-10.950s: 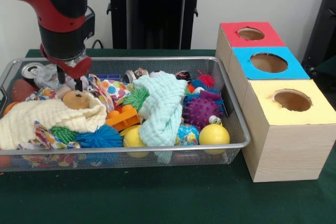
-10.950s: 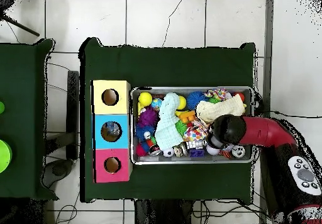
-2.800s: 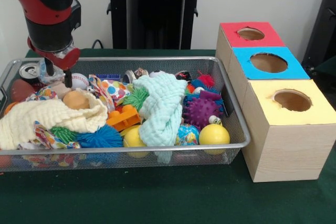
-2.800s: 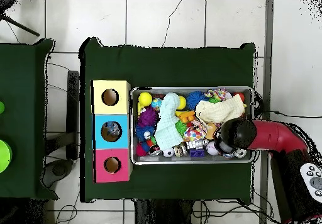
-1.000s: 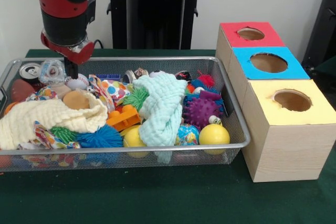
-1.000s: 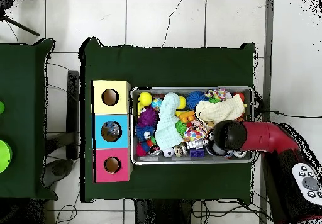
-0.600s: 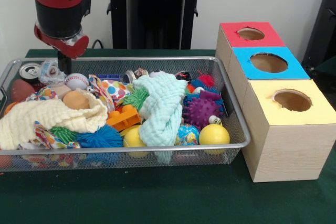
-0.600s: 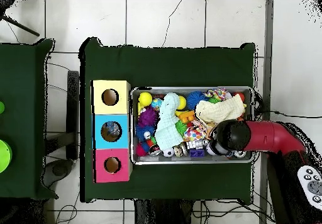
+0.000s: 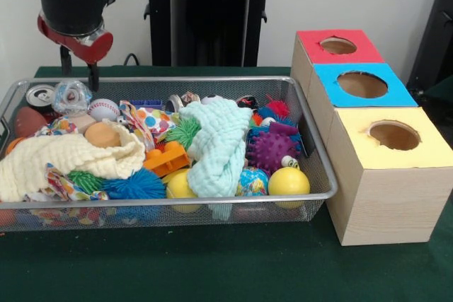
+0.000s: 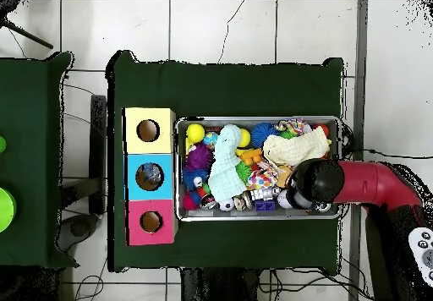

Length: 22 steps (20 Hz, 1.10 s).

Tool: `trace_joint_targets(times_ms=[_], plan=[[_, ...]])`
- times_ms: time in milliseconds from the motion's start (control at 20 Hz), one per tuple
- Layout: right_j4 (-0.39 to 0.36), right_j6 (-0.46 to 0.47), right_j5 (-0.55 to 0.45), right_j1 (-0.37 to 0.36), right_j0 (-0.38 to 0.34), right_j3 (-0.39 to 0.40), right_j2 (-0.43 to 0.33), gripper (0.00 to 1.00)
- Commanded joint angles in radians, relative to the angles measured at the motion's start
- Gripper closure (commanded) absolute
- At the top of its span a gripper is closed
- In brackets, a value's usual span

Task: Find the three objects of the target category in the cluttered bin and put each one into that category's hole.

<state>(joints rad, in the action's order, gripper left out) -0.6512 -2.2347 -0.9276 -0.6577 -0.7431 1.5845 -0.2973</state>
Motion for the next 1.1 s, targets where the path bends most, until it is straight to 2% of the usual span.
trace_joint_targets(times_ms=[50,250,450,900,1100], plan=[[0.034,0.278,-0.133,-0.011,0.004,0.015,-0.082,0.00],[0.080,0.268,-0.061,0.026,-0.067,0.063,-0.112,0.00],[0.065,0.268,-0.020,0.054,-0.103,0.066,-0.112,0.00],[0.003,0.282,-0.002,0.162,-0.132,-0.032,-0.126,0.00],[-0.011,0.293,-0.004,0.182,-0.141,-0.054,-0.133,0.00]])
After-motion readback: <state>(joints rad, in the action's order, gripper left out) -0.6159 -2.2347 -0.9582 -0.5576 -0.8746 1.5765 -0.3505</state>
